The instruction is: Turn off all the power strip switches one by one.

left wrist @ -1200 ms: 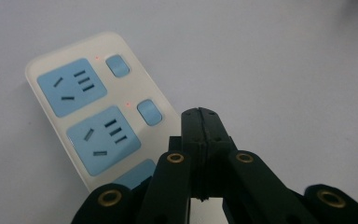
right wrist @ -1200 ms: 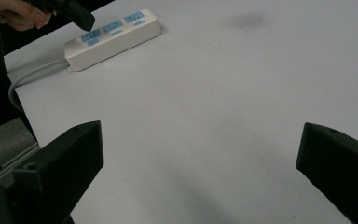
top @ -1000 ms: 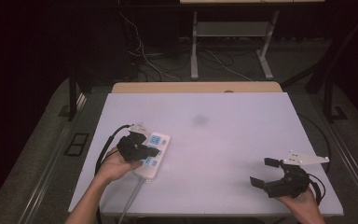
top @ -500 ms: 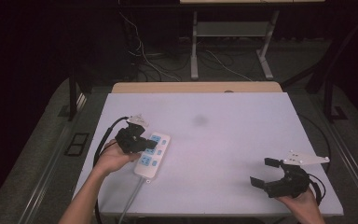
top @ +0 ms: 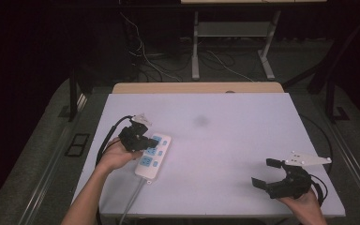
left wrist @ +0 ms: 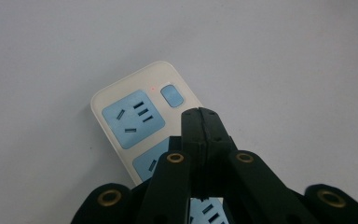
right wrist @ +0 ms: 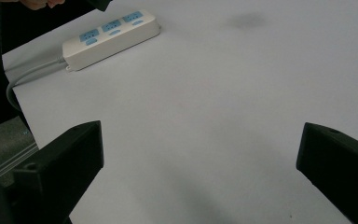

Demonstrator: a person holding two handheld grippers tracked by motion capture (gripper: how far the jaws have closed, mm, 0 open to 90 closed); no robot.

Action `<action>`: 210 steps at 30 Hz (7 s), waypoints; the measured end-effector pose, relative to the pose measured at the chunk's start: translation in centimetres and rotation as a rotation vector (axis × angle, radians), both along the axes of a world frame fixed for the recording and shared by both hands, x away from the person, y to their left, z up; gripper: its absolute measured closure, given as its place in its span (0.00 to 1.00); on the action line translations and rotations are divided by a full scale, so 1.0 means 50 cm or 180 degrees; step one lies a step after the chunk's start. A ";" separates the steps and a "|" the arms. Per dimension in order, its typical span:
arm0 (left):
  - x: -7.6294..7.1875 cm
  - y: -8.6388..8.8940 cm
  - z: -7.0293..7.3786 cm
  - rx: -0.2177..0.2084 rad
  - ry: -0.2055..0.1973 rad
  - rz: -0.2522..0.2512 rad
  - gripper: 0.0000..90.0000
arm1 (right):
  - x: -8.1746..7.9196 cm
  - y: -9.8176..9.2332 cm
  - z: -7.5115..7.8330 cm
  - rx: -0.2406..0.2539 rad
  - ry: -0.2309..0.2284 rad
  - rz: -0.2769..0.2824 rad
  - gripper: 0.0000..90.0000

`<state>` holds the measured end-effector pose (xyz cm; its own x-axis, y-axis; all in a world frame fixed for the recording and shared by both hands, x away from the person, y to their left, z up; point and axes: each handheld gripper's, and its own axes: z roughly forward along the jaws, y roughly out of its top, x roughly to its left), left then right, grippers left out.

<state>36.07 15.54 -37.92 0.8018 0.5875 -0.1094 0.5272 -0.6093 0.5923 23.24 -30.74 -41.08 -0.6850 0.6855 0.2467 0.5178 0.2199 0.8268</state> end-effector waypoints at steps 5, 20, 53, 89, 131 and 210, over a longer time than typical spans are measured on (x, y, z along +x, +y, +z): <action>0.005 -0.005 -0.008 0.0000 0.0029 -0.0017 0.99 | 0.000 0.000 0.000 -0.0004 0.0003 0.0003 0.01; 0.011 -0.025 -0.033 0.0097 0.0138 -0.0113 0.99 | 0.000 0.000 -0.001 -0.0022 0.0015 0.0024 0.01; 0.011 -0.022 -0.057 -0.0074 0.0298 -0.0050 1.00 | 0.000 -0.001 -0.001 -0.0024 0.0009 0.0033 0.01; -0.002 -0.016 -0.047 -0.0002 0.0134 -0.0041 0.99 | 0.000 -0.005 0.000 -0.0048 0.0004 0.0017 0.01; 0.032 -0.047 0.037 0.0158 -0.0030 -0.0232 0.99 | 0.003 -0.003 -0.003 -0.0023 0.0029 0.0015 0.01; 0.099 -0.061 -0.051 0.0122 0.0212 0.0022 0.99 | -0.001 -0.007 0.000 -0.0080 0.0021 0.0037 0.01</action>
